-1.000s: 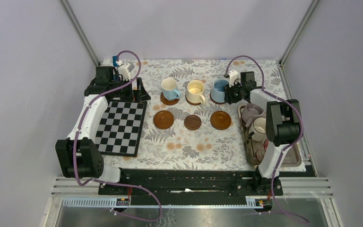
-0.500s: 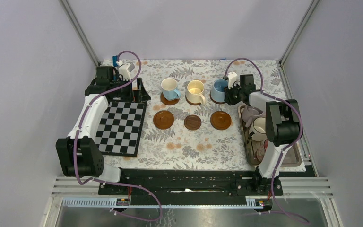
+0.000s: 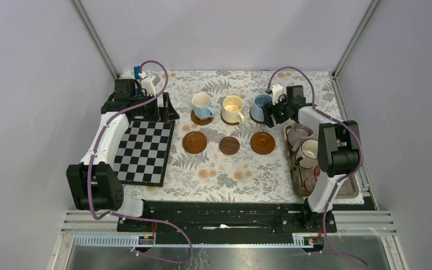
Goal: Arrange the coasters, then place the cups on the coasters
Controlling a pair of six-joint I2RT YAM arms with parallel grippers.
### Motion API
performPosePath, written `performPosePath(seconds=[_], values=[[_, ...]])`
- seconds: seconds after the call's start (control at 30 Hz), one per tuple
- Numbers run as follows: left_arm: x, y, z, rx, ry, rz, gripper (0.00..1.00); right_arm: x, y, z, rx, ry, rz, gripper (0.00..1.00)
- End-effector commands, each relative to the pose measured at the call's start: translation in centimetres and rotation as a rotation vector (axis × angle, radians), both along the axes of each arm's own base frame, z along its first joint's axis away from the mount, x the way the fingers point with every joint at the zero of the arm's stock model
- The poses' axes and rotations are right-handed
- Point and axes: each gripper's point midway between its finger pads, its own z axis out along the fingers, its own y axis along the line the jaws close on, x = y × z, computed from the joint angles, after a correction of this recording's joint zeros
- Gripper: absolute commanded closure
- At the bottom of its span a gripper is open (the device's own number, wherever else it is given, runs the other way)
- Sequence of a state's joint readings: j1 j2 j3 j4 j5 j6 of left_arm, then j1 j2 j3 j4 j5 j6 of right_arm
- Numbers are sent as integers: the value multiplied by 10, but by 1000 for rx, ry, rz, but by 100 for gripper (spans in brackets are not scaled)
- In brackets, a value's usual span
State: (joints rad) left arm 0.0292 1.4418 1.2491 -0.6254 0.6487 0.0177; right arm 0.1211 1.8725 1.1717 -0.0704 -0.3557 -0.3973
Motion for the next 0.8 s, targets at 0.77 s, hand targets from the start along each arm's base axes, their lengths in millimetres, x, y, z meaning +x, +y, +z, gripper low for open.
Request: performPosePath(seconds=[0.77], values=[[0,-14,21,-19,-95,-57,1,-143,-128,107,-32,277,-404,8]])
